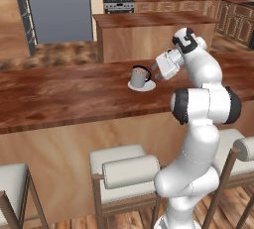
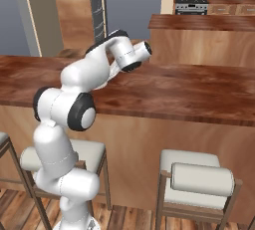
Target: Pick the cup of tea, navigate to the dining table, and place it on the saucer.
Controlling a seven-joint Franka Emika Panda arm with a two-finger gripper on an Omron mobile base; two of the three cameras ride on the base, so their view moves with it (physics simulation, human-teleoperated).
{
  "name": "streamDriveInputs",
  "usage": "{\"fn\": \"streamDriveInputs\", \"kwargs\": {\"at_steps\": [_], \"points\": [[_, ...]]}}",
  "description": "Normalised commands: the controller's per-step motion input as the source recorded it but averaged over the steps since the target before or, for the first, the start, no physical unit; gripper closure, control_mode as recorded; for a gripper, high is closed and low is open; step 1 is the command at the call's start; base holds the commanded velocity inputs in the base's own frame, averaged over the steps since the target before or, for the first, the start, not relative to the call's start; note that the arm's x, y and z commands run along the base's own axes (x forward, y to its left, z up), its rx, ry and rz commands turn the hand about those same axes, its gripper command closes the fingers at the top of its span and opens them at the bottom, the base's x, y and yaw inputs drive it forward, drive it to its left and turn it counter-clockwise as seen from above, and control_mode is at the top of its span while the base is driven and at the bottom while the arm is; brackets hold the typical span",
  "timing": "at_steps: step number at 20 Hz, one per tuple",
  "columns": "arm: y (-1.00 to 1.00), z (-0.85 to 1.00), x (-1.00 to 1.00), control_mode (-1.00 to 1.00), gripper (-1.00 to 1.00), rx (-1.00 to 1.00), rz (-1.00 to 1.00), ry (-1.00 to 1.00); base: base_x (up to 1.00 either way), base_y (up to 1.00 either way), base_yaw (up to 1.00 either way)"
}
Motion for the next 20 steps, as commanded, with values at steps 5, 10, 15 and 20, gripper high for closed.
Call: {"fn": "streamDriveInputs", "kwargs": {"at_steps": [5,10,15,20], "points": [[0.01,0.99,-0.32,-1.0,-1.0,0.03,0.0,-0.01,0.0,0.0,0.0],[-0.01,0.61,-0.65,-1.0,-1.0,0.01,0.0,0.01,0.0,0.0,0.0],[-0.01,0.08,-0.99,-1.0,-1.0,-0.02,-0.04,0.07,0.0,0.0,0.0],[0.0,0.02,-0.93,-1.0,-1.0,-0.08,-0.22,0.09,0.0,0.0,0.0]]}}
